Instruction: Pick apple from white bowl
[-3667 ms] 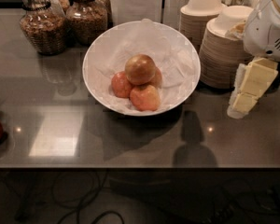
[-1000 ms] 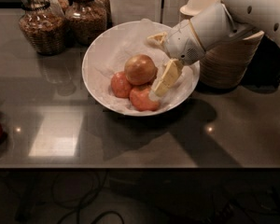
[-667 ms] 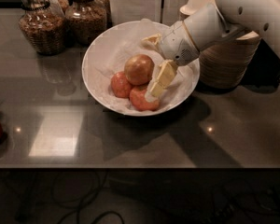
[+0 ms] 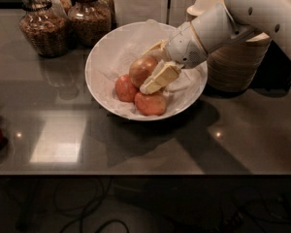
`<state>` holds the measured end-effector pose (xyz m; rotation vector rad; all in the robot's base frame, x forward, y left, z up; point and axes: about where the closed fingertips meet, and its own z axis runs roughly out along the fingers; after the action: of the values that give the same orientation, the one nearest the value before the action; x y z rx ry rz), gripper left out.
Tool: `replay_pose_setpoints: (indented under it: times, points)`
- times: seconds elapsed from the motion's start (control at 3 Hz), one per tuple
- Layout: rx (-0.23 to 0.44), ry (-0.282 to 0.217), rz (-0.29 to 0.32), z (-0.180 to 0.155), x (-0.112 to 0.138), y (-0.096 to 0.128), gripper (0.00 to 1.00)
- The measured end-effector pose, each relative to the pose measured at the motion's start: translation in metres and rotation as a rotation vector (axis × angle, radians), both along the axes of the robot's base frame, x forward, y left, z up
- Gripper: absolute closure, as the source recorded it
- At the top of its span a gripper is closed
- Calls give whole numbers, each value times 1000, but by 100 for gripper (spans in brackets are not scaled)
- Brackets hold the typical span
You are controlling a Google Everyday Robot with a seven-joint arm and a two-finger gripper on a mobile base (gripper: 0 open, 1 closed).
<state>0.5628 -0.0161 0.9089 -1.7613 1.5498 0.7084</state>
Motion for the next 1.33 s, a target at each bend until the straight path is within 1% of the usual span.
replay_pose_setpoints:
  times: [0.33,0.67,1.0,1.33]
  points:
    - [4,2,0,0,-1,0,66]
    - [25,-18,-15,14,-4,-3,89]
    - [52,-65,-25,41,-11,-8,100]
    - [71,-133,-25,74,-18,-11,100]
